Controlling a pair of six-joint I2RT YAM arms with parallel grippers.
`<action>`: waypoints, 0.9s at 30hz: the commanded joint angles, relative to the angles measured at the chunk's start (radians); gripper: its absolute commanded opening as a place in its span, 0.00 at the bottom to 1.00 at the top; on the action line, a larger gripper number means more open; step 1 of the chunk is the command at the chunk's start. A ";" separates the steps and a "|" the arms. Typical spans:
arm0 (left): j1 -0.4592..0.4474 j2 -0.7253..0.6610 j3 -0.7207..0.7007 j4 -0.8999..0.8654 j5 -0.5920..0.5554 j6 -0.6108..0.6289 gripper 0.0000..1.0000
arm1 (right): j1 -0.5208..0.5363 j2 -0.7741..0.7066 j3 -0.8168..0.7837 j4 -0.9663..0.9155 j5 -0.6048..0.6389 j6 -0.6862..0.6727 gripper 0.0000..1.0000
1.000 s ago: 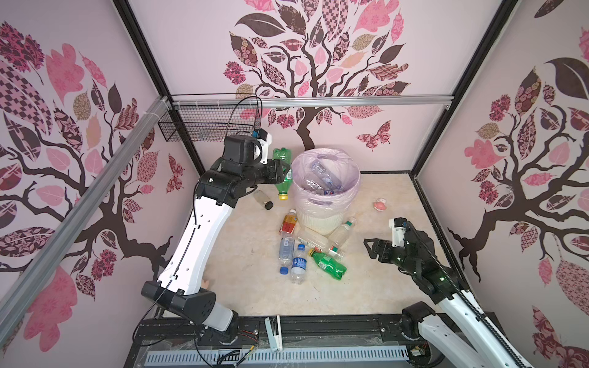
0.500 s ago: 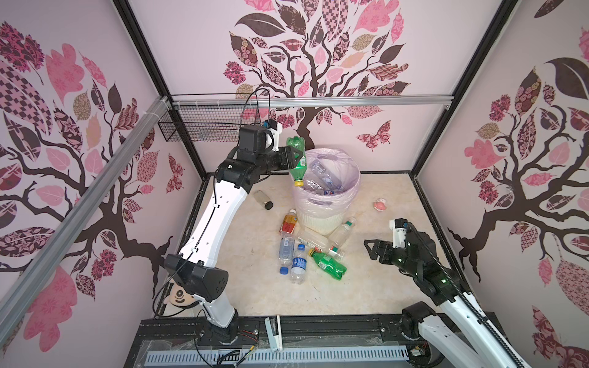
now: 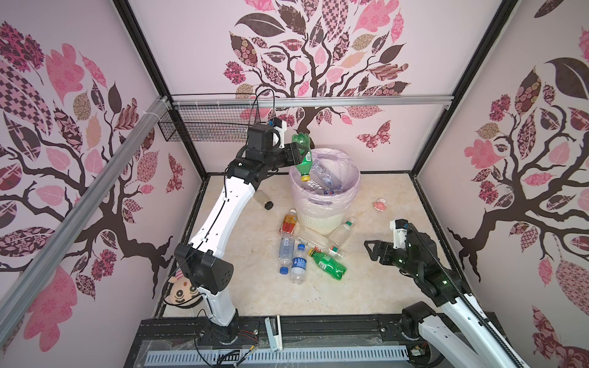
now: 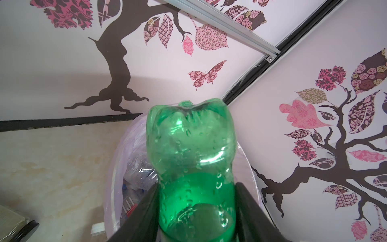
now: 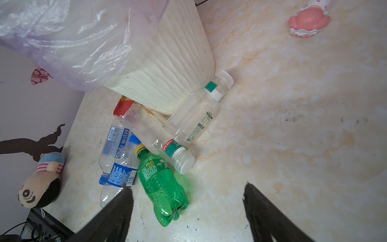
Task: Throw the plastic bottles in the bin
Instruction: Throw the plastic bottle into the trash bin.
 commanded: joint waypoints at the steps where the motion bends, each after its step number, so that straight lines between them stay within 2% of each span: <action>1: -0.007 0.012 0.017 0.049 -0.009 -0.005 0.55 | 0.004 -0.012 0.029 -0.027 -0.008 0.009 0.85; 10: -0.007 0.003 -0.040 0.070 -0.002 -0.002 0.59 | 0.004 -0.001 0.033 -0.022 -0.012 0.013 0.85; 16: -0.007 -0.013 -0.103 0.103 0.004 -0.005 0.67 | 0.004 0.002 0.034 -0.025 -0.011 0.015 0.85; 19: -0.007 -0.011 -0.099 0.086 0.043 0.000 0.78 | 0.003 0.008 0.040 -0.037 0.000 0.010 0.85; 27: -0.003 -0.075 -0.106 0.033 -0.005 0.039 0.81 | 0.004 0.014 0.045 -0.047 0.001 0.007 0.85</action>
